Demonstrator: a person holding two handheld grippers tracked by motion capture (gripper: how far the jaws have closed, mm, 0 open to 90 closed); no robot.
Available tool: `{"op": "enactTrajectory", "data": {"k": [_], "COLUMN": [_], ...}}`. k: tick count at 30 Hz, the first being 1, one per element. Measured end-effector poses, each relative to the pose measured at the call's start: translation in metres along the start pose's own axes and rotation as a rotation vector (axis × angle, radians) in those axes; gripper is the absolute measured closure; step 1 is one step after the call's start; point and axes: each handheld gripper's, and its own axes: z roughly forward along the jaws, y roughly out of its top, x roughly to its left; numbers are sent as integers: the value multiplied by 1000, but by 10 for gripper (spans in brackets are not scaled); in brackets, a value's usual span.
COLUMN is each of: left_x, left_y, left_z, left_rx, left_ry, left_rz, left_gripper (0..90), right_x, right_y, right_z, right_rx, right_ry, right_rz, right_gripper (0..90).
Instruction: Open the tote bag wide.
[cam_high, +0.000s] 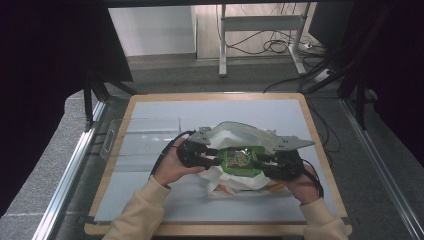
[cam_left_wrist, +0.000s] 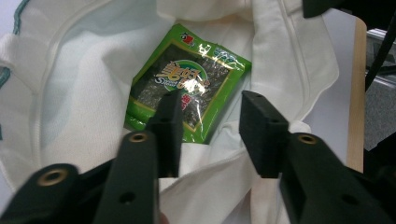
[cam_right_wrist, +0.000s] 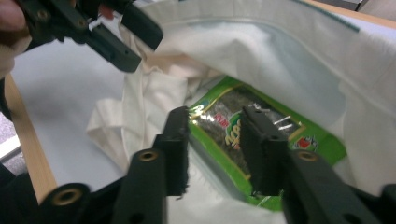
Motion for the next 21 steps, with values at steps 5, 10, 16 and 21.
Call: {"op": "enactTrajectory", "data": {"k": [5, 10, 16, 21], "left_x": [-1, 0, 2, 0], "left_y": [-1, -3, -6, -7], "left_z": [4, 6, 8, 9], "left_rx": [26, 30, 54, 76], "left_ry": [-7, -9, -1, -5], "left_rz": [1, 2, -1, 8], "left_gripper": [756, 898, 899, 900], "right_x": [-6, -6, -3, -5], "right_y": [12, 35, 53, 63], "right_z": [12, 30, 48, 73], "right_rx": [22, 47, 74, 119], "right_ry": [15, 43, 74, 89], "right_rz": [-25, -49, -64, -73], "right_gripper": [856, 884, 884, 885]}}
